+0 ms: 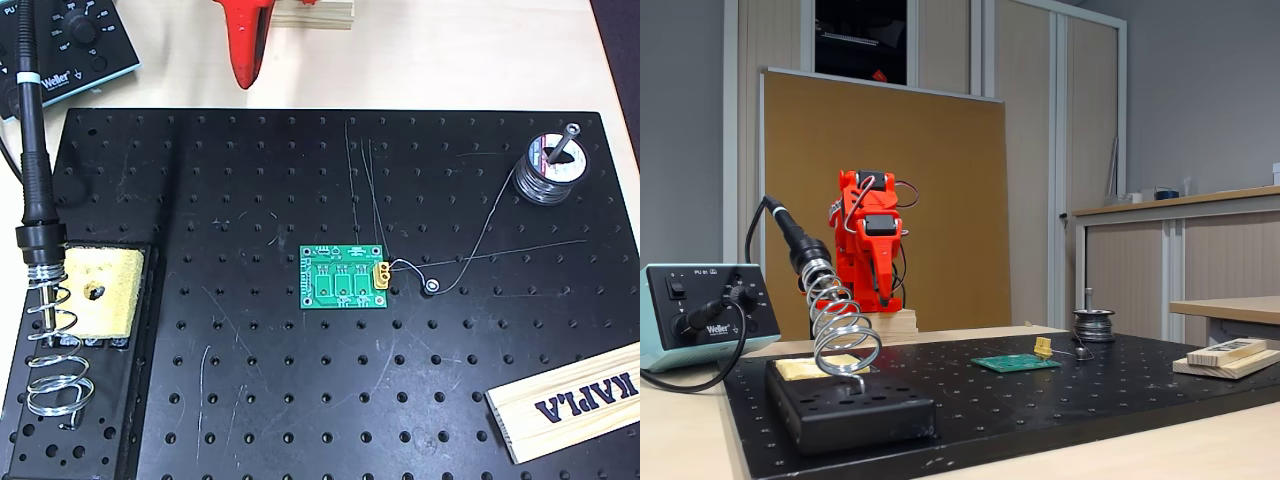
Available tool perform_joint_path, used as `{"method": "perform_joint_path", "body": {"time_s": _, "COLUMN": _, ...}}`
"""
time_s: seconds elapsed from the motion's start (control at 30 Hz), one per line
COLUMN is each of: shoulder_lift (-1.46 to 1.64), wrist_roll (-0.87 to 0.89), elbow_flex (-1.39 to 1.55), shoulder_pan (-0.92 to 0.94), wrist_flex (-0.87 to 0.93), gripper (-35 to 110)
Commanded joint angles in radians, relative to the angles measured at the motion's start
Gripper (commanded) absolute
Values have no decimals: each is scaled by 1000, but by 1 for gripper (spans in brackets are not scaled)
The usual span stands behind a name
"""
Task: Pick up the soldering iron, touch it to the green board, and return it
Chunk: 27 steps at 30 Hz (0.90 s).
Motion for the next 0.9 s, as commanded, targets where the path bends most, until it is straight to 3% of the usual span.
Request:
{"method": "perform_joint_path", "body": {"time_s": 0.0, "shoulder_lift": 8, "wrist_roll": 11, "elbow_flex": 2, "shoulder_pan": -12, "wrist_flex": 11, "gripper": 0}}
{"method": "perform_joint_path", "body": {"time_s": 0.4, "shoulder_lift": 18, "wrist_roll": 9, "elbow_flex": -195, "shoulder_pan": -43, "wrist_flex": 71, "gripper": 0}}
{"method": "perform_joint_path", "body": {"time_s": 0.5, "shoulder_lift": 3, "wrist_roll": -218, "elbow_flex": -275, "shoulder_pan": -51, "wrist_flex": 78, "gripper": 0}}
{"method": "perform_joint_path", "body": {"time_s": 0.87, "shoulder_lift": -459, "wrist_roll": -279, "elbow_flex": -699, "shoulder_pan": -38, "wrist_flex": 81, "gripper": 0}}
